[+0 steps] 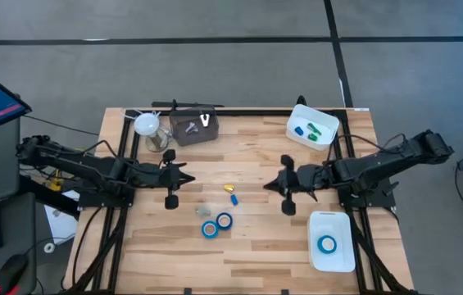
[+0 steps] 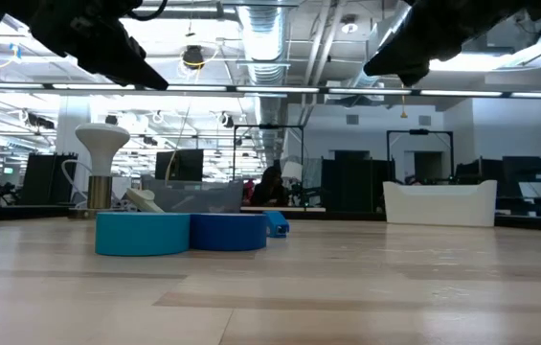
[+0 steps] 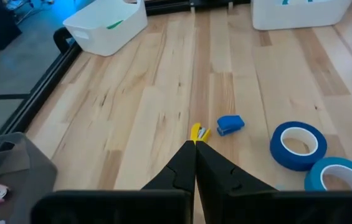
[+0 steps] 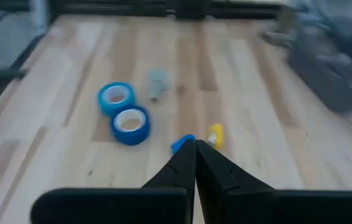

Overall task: Pick and place Stapler, Stapler remover, tape
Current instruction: Put the blue tape into the bottom white bin

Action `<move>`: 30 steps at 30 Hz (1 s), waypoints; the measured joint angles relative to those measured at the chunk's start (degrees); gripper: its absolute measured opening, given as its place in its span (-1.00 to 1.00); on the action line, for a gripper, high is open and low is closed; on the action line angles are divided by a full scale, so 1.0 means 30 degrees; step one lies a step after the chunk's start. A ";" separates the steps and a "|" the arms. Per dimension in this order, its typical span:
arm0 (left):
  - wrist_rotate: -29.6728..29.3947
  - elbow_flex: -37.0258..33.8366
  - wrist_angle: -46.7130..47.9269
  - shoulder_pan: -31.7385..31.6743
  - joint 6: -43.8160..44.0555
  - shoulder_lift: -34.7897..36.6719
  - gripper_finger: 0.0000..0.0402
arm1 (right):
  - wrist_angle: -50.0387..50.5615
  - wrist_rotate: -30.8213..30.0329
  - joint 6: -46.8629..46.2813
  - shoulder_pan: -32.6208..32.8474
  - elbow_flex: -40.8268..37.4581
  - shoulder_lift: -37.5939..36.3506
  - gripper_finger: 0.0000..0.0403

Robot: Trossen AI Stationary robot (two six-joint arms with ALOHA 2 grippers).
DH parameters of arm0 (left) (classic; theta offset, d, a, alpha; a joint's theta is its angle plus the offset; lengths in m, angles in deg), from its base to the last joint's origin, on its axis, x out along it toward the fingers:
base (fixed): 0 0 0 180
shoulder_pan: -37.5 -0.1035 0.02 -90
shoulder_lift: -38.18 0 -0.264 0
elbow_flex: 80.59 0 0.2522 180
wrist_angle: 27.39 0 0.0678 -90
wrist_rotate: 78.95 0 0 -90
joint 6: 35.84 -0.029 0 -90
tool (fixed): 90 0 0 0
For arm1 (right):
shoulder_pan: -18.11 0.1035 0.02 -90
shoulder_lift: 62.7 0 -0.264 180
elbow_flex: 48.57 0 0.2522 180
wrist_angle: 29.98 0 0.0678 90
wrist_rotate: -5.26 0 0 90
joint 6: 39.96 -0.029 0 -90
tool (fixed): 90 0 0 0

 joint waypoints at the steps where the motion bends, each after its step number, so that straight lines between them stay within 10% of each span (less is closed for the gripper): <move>1: 0.0000 -0.0008 0.0002 0.0000 0.0003 0.0002 -0.99 | -0.0518 0.0295 0.0847 0.0152 0.0008 0.0350 -1.00; 19: 0.0022 -0.0001 -0.0178 0.0000 0.0073 0.0006 -0.98 | 0.4394 0.1476 0.4900 0.0464 0.9869 1.1270 -0.97; 30: 0.0029 -0.0001 -0.0152 0.0000 -0.0051 0.0006 -0.98 | 0.8760 0.2160 0.7047 0.0384 1.3697 1.5160 -0.34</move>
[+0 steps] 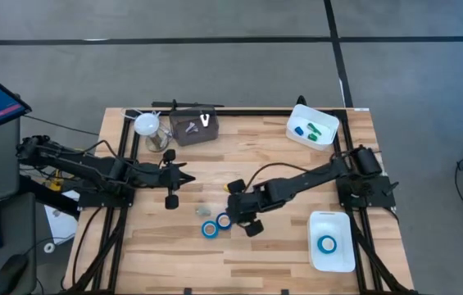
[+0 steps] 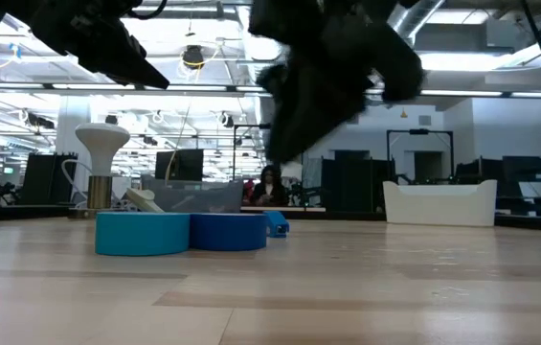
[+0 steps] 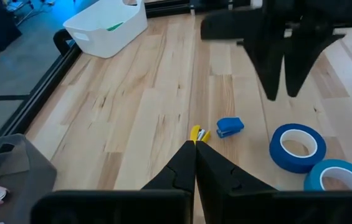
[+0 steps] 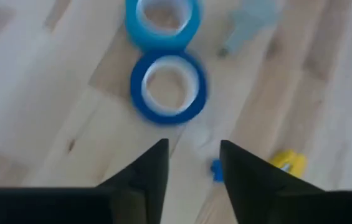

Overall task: Pick and place Stapler, Stapler remover, tape
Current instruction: Put the blue tape into the bottom white bin

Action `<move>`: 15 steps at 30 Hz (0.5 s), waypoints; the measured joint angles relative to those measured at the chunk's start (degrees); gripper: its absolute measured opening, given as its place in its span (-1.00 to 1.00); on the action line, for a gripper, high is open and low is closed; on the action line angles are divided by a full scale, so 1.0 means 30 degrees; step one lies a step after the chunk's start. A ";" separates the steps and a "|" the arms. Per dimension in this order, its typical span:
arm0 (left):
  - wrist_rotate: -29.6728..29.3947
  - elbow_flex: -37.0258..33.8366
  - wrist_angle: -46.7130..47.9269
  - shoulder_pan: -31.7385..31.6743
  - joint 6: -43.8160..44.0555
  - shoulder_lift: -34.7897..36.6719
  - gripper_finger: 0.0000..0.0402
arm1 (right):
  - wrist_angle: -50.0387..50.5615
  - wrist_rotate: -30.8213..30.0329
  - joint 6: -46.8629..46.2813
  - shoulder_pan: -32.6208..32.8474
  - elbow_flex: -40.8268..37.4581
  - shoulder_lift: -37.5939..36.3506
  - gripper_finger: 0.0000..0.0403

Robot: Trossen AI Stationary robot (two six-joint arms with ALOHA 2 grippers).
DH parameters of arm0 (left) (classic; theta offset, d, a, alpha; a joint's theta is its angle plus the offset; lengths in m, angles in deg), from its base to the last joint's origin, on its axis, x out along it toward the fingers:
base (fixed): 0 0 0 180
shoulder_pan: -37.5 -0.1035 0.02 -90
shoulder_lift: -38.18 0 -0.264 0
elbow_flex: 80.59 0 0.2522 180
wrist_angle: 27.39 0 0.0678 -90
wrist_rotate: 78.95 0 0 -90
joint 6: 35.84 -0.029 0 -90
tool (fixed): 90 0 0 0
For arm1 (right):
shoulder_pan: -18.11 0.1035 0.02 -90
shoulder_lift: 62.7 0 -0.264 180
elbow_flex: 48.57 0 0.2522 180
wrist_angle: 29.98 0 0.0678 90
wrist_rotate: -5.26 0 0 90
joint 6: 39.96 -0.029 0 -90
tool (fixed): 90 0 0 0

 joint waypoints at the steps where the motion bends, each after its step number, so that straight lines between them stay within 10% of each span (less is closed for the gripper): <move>1: 0.0000 0.0007 0.0001 0.0000 -0.0007 0.0000 -0.98 | 0.0268 0.0227 0.0279 0.0003 0.0019 0.0189 -0.30; 15: 0.0000 0.0015 0.0175 -0.0006 -0.0007 0.0000 -0.98 | -0.2101 0.1944 0.1117 0.0375 0.0163 0.1480 -0.33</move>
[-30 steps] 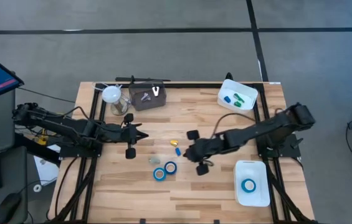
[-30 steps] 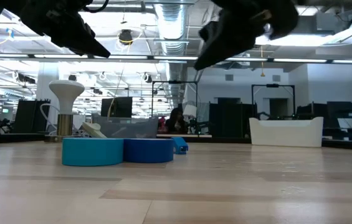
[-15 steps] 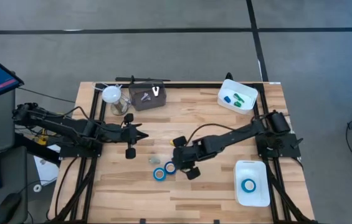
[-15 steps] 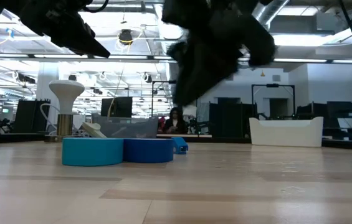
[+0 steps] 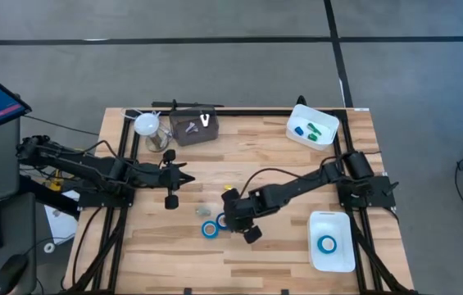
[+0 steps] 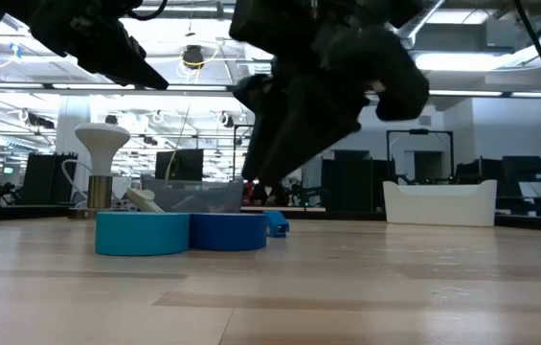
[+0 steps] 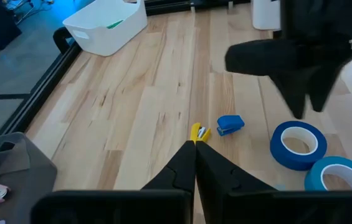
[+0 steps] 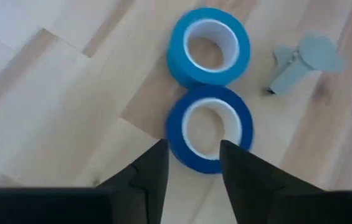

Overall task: Pick and place Stapler, Stapler remover, tape
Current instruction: Put the blue tape into the bottom white bin

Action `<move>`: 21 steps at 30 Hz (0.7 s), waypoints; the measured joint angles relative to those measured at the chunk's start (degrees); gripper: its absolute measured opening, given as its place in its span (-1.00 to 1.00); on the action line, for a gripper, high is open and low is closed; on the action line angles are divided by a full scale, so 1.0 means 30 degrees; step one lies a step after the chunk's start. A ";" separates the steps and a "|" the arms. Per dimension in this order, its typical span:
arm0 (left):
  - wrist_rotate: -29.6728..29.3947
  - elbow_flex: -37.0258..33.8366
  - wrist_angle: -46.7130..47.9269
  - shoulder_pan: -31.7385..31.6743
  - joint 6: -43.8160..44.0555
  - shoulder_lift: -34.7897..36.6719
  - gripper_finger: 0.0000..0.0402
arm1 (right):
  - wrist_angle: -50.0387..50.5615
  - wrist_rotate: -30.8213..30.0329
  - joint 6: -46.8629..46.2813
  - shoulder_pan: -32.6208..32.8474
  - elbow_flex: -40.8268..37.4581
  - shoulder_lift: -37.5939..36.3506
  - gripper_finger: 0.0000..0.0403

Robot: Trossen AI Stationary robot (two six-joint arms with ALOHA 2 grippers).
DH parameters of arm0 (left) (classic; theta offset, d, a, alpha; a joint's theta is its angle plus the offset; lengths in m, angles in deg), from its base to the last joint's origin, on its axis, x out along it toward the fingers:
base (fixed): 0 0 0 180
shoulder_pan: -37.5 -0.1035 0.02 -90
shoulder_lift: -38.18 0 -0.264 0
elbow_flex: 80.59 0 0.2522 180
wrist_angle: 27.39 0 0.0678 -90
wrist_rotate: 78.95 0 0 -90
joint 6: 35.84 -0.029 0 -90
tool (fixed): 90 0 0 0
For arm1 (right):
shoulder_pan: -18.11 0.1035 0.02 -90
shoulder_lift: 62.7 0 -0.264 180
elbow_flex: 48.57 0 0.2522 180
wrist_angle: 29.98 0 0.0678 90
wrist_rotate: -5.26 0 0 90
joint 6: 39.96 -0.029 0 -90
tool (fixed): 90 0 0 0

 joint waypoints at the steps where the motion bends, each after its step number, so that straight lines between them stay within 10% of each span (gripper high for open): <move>1: 0.0000 0.0000 -0.0007 0.0006 0.0000 0.0000 -0.98 | -0.0034 0.0112 -0.0007 0.0002 0.0018 0.0000 -0.34; 21: 0.0000 0.0000 0.0058 0.0006 0.0053 0.0000 -0.98 | -0.0979 0.0909 -0.0563 -0.0110 0.0007 0.0007 -0.33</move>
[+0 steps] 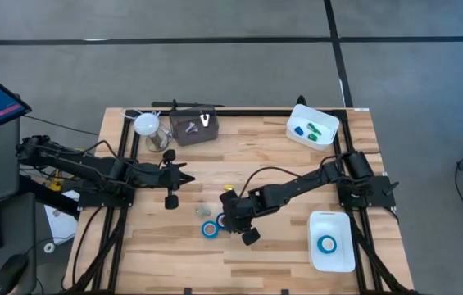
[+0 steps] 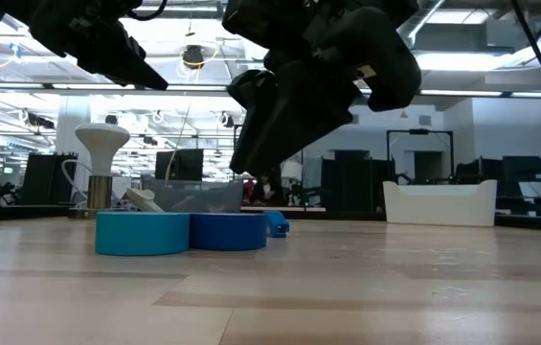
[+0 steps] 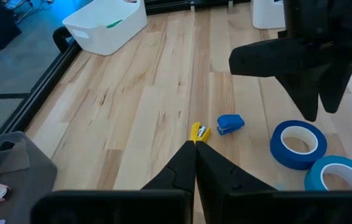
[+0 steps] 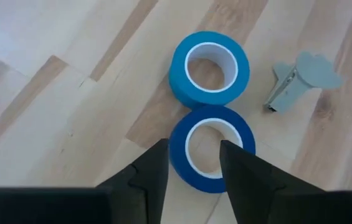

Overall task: Pick and place Stapler, Stapler remover, tape
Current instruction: Put the blue tape into the bottom white bin

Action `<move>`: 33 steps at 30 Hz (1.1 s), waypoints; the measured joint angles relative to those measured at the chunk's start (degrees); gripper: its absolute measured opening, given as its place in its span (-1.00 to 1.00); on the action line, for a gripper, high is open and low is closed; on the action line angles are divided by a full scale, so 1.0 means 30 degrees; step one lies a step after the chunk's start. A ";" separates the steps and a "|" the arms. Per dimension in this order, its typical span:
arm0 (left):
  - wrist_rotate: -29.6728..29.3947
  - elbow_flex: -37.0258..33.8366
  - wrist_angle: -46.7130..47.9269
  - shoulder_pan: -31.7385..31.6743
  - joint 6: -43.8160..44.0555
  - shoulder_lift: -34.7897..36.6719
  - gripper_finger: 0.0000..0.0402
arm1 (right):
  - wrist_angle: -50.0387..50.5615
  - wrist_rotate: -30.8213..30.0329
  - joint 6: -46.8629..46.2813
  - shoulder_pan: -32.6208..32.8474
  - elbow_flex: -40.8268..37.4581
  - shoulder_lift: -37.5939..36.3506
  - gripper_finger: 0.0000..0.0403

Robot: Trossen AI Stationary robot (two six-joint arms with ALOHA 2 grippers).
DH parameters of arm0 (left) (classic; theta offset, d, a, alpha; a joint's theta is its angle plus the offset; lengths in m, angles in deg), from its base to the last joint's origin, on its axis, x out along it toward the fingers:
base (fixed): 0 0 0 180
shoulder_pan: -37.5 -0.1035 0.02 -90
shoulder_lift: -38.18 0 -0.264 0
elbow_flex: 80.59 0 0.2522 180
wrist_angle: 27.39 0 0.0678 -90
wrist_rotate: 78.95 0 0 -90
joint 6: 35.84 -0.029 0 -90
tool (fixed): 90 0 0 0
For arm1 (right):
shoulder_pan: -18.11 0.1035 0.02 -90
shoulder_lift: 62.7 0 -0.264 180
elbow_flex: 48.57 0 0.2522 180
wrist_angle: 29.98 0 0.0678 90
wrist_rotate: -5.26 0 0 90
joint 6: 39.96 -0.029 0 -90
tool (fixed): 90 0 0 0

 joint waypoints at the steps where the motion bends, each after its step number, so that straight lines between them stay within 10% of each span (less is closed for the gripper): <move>1: 0.0000 0.0000 0.0000 -0.0001 0.0006 0.0000 -0.98 | -0.0031 0.0016 -0.0105 -0.0049 0.0000 0.0051 -0.33; 17: 0.0000 0.0015 0.0168 0.0000 0.0159 -0.0007 -0.98 | -0.0314 -0.0247 -0.0144 -0.0134 0.0138 0.2124 -0.54; 22: 0.0000 0.0015 0.0209 -0.0003 0.0159 -0.0007 -0.98 | 0.0345 -0.0232 -0.0158 -0.0334 0.0034 0.1575 -0.88; 33: 0.0000 0.0015 0.0211 -0.0007 0.0356 -0.0007 -0.98 | 0.5117 -0.2670 -0.2250 -0.0443 0.0064 -0.2590 -0.88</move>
